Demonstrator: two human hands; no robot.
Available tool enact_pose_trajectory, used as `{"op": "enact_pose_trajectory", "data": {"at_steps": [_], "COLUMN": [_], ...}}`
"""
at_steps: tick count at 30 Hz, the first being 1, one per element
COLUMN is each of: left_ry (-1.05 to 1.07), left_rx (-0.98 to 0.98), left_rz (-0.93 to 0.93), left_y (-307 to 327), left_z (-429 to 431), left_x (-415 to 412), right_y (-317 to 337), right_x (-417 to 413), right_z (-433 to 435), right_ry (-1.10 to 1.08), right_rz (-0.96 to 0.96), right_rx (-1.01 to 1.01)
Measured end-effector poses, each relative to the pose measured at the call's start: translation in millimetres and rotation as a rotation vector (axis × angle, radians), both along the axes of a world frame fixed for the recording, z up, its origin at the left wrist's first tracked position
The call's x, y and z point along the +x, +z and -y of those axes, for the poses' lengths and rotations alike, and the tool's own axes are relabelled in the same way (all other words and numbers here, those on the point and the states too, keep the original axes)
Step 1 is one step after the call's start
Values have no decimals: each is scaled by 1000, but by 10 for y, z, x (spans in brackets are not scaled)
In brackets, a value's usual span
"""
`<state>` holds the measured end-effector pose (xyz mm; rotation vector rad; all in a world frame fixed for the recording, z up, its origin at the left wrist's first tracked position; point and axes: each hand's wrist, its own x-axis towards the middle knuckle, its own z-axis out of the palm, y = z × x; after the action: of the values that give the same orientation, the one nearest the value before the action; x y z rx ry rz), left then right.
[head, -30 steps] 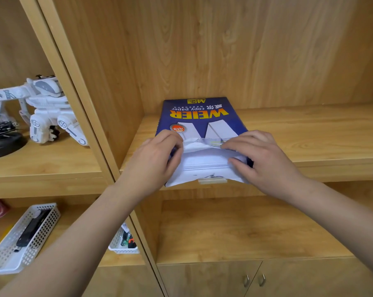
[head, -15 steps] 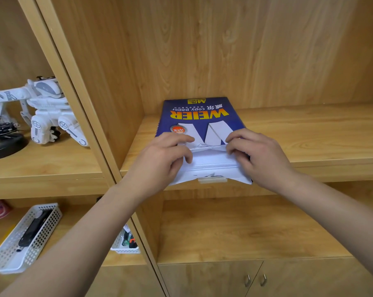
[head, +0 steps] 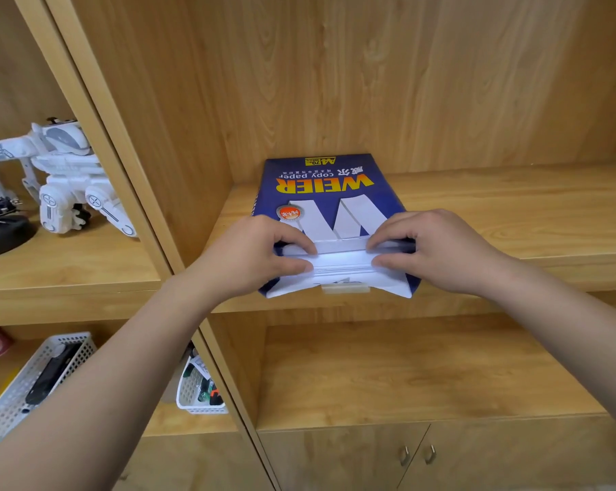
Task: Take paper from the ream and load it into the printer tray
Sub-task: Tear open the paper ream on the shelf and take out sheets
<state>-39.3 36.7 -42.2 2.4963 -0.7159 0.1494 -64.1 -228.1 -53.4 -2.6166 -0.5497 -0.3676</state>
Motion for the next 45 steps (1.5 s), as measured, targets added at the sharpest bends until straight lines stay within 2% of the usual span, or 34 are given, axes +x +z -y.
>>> {"op": "enact_pose_trajectory", "data": {"at_steps": [6,13,45], "left_ry": [-38,-12,-46], "left_rx": [-27,37,50], "left_rz": [-42,28,-29], "left_y": [45,5,67], "left_z": [-22,-23,-27], "left_x": [63,20,10], "right_y": [8,-8,36], "right_x": [5,-4,-11], "right_z": [3,-3,-17], "right_ry": [-11,-16,-6], "right_rz": [-11,-7,-28], "right_rx": [-11,-19,-18]}}
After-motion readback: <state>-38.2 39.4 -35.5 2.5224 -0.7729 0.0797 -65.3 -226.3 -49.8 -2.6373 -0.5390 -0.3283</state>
